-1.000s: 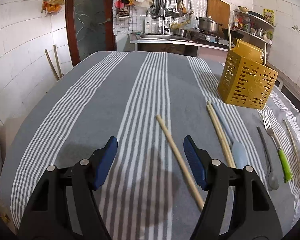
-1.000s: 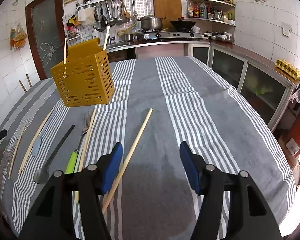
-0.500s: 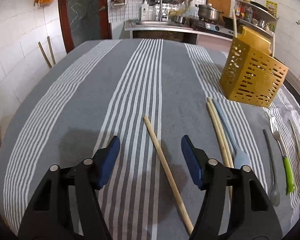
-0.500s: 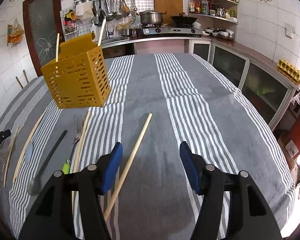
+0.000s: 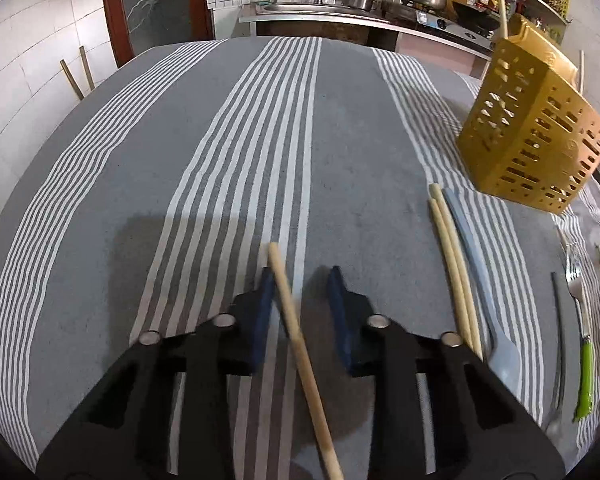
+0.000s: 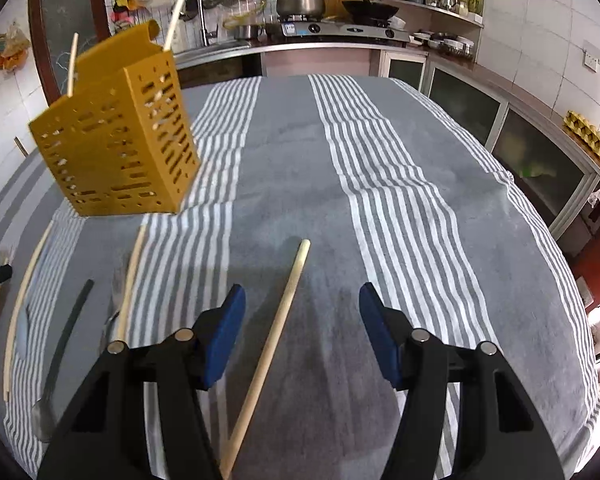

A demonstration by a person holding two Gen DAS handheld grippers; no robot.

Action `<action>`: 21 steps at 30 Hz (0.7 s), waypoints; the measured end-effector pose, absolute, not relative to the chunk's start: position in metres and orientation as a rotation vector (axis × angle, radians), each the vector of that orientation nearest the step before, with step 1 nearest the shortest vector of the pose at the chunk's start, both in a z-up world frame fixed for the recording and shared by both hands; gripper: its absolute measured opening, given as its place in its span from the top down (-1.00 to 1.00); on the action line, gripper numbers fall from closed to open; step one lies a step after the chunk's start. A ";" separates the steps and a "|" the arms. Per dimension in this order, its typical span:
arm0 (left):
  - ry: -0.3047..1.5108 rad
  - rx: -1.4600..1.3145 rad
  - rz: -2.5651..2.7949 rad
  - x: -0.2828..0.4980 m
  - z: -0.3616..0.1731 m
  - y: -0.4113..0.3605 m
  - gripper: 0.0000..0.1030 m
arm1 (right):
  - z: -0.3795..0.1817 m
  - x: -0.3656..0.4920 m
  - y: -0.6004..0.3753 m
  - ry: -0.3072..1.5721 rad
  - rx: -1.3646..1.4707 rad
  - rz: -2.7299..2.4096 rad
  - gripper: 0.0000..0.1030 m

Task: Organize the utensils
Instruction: 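Close the right tool on a chopstick while the left tool grasps another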

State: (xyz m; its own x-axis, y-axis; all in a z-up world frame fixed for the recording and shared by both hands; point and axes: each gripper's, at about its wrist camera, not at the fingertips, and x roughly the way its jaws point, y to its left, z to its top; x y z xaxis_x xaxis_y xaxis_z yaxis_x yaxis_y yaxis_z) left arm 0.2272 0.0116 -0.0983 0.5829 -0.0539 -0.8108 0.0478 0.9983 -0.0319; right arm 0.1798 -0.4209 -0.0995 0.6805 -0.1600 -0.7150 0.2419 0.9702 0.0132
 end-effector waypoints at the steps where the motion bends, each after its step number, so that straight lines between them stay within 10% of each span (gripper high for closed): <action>1: 0.947 -0.008 -0.056 0.229 -0.099 0.012 0.76 | -0.101 0.182 -0.422 0.796 0.111 -0.229 -0.14; 9: 0.959 0.002 -0.067 0.239 -0.098 0.008 0.89 | -0.107 0.209 -0.429 0.869 0.133 -0.239 -0.10; 14: 0.950 0.006 -0.061 0.242 -0.096 0.004 0.89 | -0.113 0.224 -0.427 0.912 0.122 -0.239 0.63; 21: 0.932 0.012 -0.071 0.242 -0.093 -0.003 0.89 | -0.108 0.225 -0.421 0.909 0.136 -0.201 0.88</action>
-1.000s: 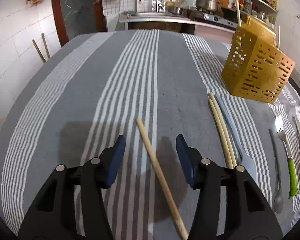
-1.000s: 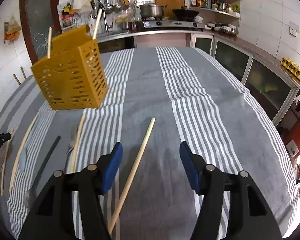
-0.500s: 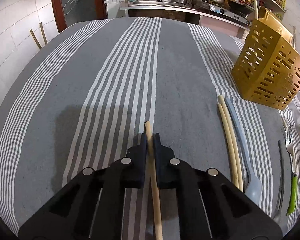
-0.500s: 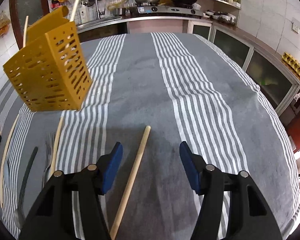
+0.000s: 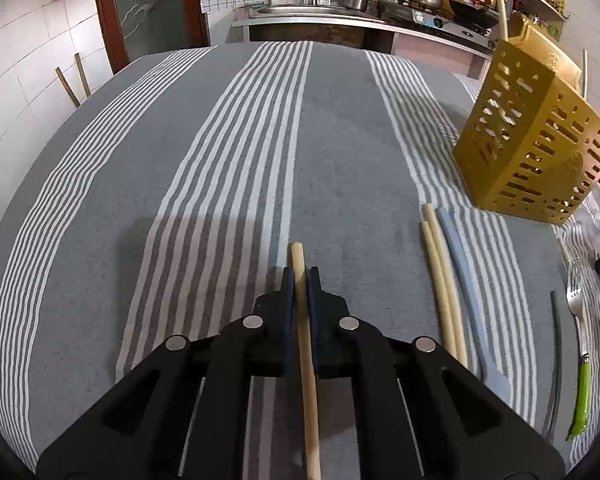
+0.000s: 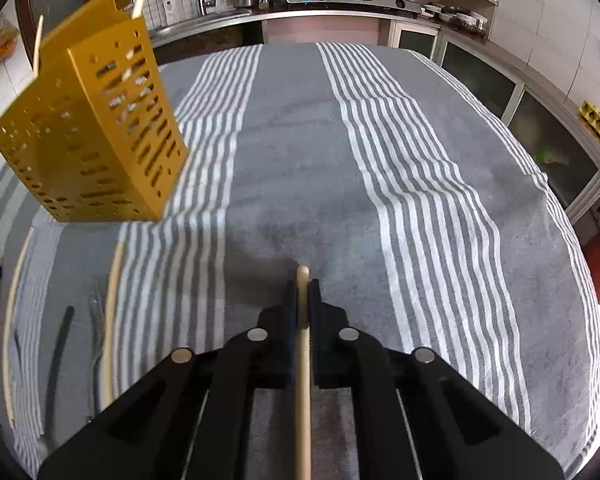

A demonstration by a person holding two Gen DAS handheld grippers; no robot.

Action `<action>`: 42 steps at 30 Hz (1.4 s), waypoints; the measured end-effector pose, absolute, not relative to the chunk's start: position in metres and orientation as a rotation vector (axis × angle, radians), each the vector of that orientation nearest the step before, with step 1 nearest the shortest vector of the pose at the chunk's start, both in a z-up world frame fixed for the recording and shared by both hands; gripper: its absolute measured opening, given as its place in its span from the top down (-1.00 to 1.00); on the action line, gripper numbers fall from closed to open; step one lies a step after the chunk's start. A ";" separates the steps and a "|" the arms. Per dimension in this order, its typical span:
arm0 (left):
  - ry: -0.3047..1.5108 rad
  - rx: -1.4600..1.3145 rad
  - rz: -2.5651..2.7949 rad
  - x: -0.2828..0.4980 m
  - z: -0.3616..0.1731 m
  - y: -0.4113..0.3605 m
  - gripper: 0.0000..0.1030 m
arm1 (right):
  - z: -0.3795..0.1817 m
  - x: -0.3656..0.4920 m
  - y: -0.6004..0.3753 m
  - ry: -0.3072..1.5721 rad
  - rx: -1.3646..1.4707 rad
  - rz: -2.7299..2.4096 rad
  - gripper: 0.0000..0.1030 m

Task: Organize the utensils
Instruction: 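Close the right tool on a chopstick while the left tool grasps another, then lift both chopsticks and carry them above the yellow holder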

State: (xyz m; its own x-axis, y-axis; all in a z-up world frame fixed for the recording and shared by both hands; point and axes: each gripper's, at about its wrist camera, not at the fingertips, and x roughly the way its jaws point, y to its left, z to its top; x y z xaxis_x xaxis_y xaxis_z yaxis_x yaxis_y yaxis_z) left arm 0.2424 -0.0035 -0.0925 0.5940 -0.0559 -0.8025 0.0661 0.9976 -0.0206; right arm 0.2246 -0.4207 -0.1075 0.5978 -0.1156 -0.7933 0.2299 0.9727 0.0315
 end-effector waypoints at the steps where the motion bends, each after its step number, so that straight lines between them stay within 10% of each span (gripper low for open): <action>1: 0.925 0.013 -0.075 0.241 -0.090 -0.004 0.90 | -0.104 0.222 -0.421 0.894 0.147 -0.198 0.88; 42: 0.533 -0.011 -0.253 0.170 0.054 -0.034 0.91 | 0.055 0.111 -0.379 0.343 0.067 0.006 0.88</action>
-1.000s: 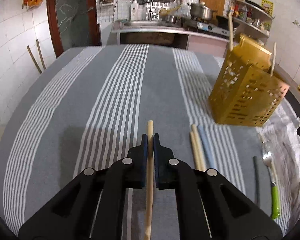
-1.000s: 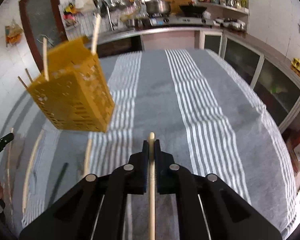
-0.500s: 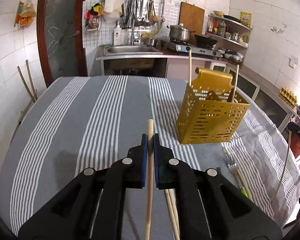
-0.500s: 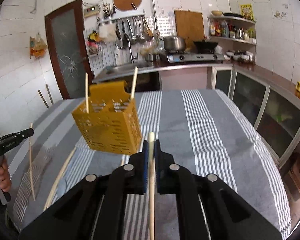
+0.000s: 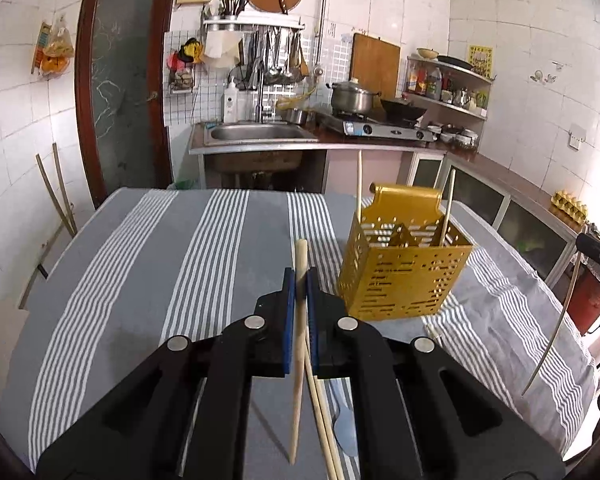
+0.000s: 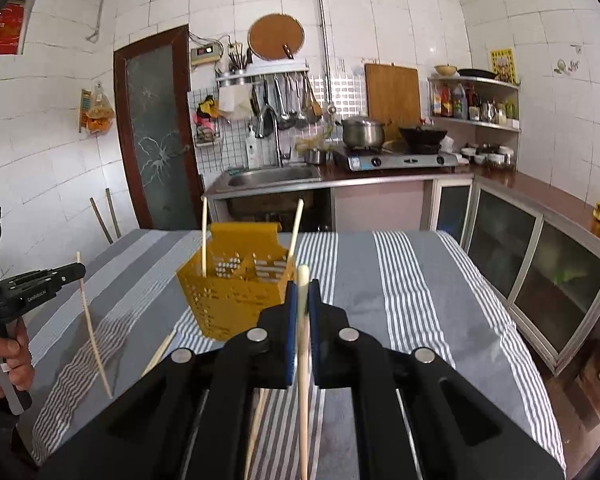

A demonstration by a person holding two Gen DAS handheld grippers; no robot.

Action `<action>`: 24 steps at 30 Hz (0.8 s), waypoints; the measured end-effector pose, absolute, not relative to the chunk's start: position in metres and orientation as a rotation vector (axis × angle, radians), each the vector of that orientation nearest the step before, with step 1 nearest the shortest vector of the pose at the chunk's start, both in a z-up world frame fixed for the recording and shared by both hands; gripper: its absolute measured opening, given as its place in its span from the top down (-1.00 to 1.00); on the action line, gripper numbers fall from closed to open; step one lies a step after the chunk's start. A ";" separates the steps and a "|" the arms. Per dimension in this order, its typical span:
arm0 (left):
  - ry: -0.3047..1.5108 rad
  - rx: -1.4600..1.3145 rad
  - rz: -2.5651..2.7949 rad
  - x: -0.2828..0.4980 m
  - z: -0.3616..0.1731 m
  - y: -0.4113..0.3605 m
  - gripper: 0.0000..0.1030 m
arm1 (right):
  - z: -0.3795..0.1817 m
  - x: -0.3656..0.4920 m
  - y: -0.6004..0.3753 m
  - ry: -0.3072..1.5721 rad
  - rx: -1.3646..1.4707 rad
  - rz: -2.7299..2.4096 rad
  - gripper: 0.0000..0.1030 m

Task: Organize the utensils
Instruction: 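Lift both chopsticks and carry them above the yellow holder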

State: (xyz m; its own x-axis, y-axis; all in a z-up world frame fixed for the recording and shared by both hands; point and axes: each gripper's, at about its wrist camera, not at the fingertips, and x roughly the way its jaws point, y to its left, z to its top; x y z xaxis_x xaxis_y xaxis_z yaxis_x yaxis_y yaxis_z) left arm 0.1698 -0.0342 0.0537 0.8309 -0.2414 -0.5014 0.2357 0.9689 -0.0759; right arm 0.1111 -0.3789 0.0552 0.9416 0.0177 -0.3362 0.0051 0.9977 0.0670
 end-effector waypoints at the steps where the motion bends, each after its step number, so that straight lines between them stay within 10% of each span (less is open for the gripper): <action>1: 0.529 -0.013 -0.257 0.170 0.056 -0.035 0.91 | 0.058 0.110 -0.378 0.336 0.065 0.007 0.88; 24: 0.442 0.006 -0.283 0.169 0.099 -0.051 0.91 | 0.092 0.104 -0.379 0.247 0.041 -0.001 0.88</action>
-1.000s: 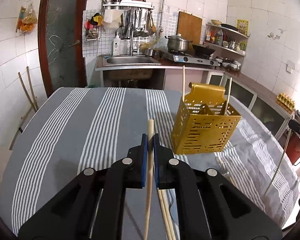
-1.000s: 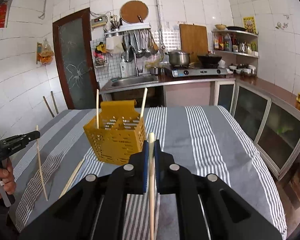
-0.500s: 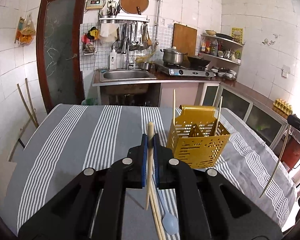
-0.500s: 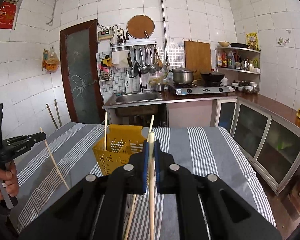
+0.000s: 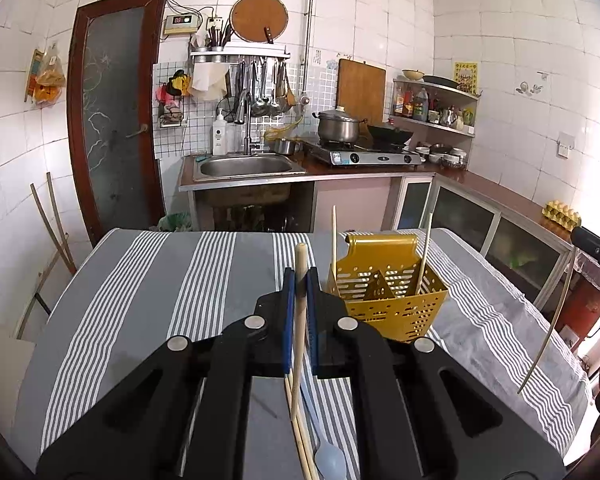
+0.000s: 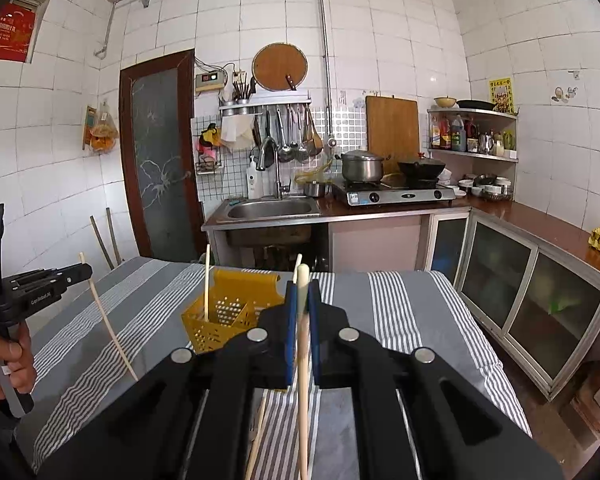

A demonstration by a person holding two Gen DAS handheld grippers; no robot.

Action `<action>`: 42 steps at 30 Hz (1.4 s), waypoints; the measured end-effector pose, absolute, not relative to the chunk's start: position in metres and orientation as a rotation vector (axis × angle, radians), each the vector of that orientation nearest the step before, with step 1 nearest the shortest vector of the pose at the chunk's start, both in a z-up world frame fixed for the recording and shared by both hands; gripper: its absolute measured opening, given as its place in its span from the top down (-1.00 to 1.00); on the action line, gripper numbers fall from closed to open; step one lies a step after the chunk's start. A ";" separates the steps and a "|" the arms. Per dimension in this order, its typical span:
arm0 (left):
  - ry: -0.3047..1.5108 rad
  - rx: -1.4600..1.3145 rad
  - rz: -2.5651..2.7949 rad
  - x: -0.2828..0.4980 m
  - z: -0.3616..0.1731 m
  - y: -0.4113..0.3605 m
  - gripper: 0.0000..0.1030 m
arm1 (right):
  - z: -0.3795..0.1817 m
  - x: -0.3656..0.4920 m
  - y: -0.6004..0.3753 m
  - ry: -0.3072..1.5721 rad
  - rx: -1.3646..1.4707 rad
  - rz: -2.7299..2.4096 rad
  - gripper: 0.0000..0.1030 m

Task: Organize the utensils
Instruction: 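Lift both chopsticks and carry them above the yellow holder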

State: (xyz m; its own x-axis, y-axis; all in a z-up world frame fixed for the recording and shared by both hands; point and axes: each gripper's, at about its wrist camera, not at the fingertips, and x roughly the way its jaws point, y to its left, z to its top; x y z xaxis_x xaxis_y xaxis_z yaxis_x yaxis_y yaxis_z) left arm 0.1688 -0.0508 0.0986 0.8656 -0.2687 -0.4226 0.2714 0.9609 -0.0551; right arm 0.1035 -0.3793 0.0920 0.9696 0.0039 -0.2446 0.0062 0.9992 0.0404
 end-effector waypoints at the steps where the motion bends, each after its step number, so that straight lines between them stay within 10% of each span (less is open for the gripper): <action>1: 0.438 0.007 -0.282 0.169 0.100 -0.051 0.91 | 0.094 0.103 -0.380 0.242 0.040 -0.002 0.88; 42: 0.337 0.012 -0.399 0.261 0.179 -0.134 0.91 | 0.176 0.203 -0.354 0.083 0.049 0.103 0.88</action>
State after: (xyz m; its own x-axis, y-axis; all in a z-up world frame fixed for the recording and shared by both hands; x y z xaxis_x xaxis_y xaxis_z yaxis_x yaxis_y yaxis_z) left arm 0.2606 -0.1343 0.1793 0.8668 -0.3788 -0.3243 0.3828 0.9223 -0.0541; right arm 0.2033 -0.3541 0.1759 0.9912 0.1050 -0.0805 -0.1009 0.9935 0.0534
